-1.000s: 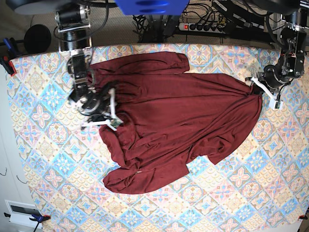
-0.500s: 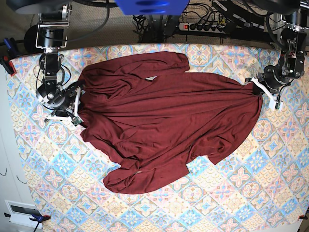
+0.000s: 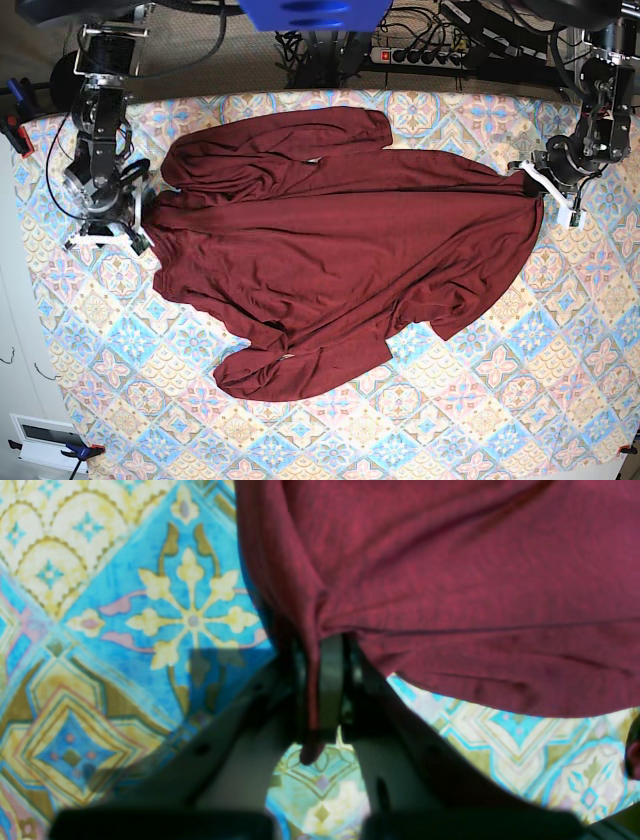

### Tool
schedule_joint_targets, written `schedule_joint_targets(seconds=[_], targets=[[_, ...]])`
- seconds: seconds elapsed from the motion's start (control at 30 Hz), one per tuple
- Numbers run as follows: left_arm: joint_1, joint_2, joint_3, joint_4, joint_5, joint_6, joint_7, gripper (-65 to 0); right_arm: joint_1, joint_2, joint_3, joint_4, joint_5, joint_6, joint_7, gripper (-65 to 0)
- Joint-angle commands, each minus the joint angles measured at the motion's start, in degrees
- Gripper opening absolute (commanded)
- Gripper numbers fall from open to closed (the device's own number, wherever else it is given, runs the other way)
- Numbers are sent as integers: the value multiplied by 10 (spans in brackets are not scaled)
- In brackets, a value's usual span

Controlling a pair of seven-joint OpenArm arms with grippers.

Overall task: Layout the t-shirt on the table in an organized manner, then fold the t-shirt properly
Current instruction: 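Grasp the shirt edge with the right gripper and pull it outward, then release the shirt with the left gripper and move it to the hem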

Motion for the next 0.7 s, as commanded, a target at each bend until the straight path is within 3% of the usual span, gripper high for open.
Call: schedule_joint_targets(seconds=[0.0, 0.33, 0.53, 0.67], targets=[[-4, -7, -8, 9, -3, 0, -9, -650, 6, 2, 0, 20, 4, -2, 9, -511], [31, 6, -37, 85, -4, 0, -7, -650, 76, -17, -83, 51, 5, -2, 9, -511], [64, 37, -120, 86, -4, 0, -7, -650, 146, -27, -121, -56, 19, -2, 21, -511], [71, 38, -121, 85, -3, 2, -6, -547, 191, -27, -124, -139, 78, -2, 52, -511]])
